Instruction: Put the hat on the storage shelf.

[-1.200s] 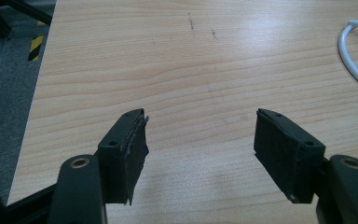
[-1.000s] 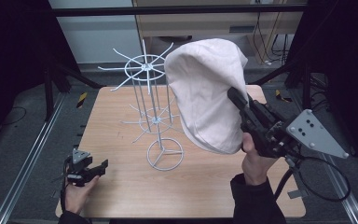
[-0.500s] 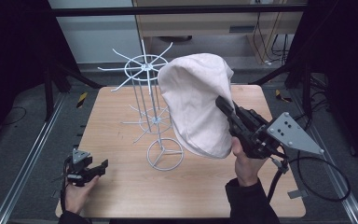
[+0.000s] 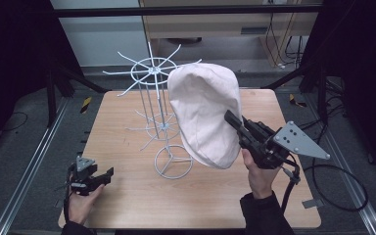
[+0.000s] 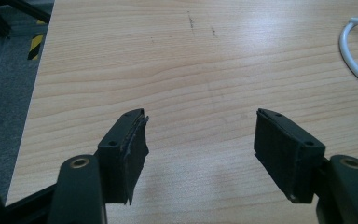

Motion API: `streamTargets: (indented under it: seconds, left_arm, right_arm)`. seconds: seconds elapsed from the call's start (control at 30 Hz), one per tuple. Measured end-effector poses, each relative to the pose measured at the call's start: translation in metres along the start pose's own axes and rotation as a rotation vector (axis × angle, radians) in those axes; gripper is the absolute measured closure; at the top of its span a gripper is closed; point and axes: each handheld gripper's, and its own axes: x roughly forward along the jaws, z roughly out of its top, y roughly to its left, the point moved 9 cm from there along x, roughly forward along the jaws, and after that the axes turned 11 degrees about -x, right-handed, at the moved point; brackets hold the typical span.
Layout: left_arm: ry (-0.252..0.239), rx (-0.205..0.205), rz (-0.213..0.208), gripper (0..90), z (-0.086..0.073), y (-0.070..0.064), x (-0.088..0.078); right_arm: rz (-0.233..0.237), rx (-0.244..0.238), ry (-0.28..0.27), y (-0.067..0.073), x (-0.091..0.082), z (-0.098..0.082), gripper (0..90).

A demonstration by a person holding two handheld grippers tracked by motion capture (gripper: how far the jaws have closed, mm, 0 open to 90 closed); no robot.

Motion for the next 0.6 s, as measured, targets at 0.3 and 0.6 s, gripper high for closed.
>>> streamTargets:
  seconds: [0.3, 0.6]
  left_arm:
    - [0.004, 0.001, 0.002, 34.2, -0.001, 0.0, 0.001]
    - [0.01, 0.003, 0.002, 34.2, -0.001, 0.001, 0.001]
  right_arm:
    - [0.028, 0.02, 0.079, 0.002, 0.003, -0.026, 84.7]
    - [0.055, 0.03, 0.15, 0.007, 0.01, -0.047, 83.1]
